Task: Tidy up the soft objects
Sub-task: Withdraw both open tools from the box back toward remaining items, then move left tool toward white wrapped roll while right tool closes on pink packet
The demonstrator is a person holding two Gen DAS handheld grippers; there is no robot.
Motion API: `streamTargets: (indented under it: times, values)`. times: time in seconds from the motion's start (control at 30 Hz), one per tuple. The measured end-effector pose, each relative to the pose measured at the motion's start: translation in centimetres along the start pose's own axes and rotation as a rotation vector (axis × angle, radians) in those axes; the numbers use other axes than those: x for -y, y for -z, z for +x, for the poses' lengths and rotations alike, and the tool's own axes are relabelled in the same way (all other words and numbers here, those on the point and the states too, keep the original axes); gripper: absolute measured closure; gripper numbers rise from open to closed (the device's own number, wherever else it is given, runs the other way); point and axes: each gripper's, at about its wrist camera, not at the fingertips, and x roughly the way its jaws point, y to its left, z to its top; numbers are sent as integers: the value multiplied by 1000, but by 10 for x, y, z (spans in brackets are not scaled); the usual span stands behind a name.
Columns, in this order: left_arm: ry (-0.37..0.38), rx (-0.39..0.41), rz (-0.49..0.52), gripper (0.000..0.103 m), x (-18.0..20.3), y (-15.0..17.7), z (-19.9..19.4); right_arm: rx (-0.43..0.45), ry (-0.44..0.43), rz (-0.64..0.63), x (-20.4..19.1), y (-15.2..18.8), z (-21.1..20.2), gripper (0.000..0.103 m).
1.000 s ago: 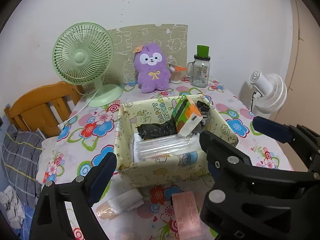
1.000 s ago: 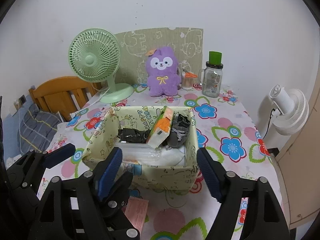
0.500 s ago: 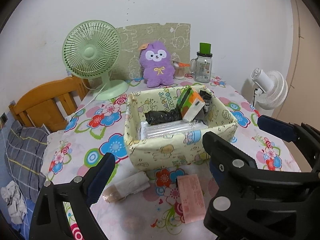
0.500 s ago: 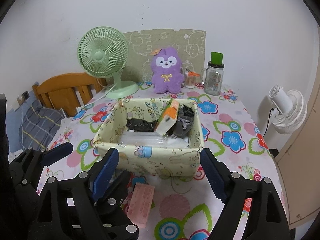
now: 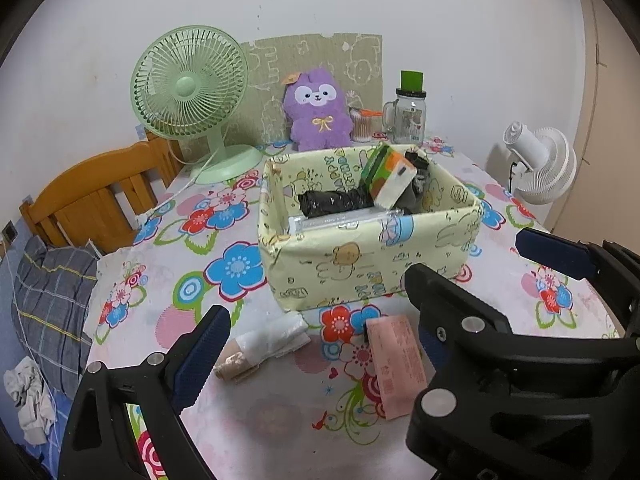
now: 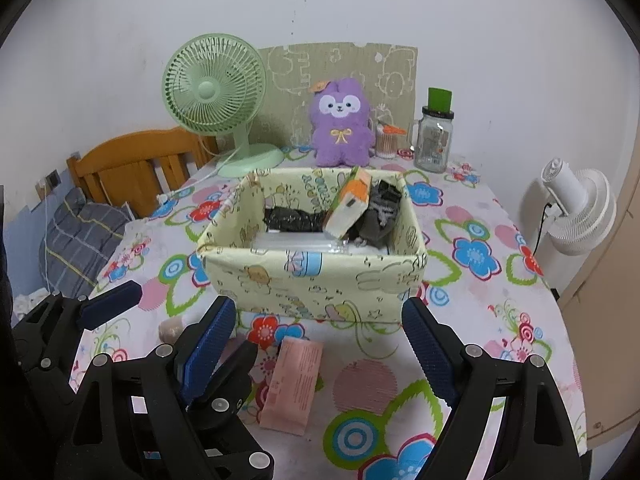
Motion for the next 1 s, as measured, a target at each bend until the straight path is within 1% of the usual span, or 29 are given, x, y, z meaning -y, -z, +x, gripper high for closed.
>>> streamTargets:
  times: [0.33, 0.5, 1.0]
  values:
    - [14, -40, 3, 7, -7, 14, 17, -52, 20, 4, -5, 14, 19, 16]
    - [-3, -51, 25, 7, -8, 23, 26, -83, 28, 2, -8, 21, 31, 16]
    - [23, -140, 39, 7, -16, 46, 55, -180, 45, 12, -14, 44, 67, 16]
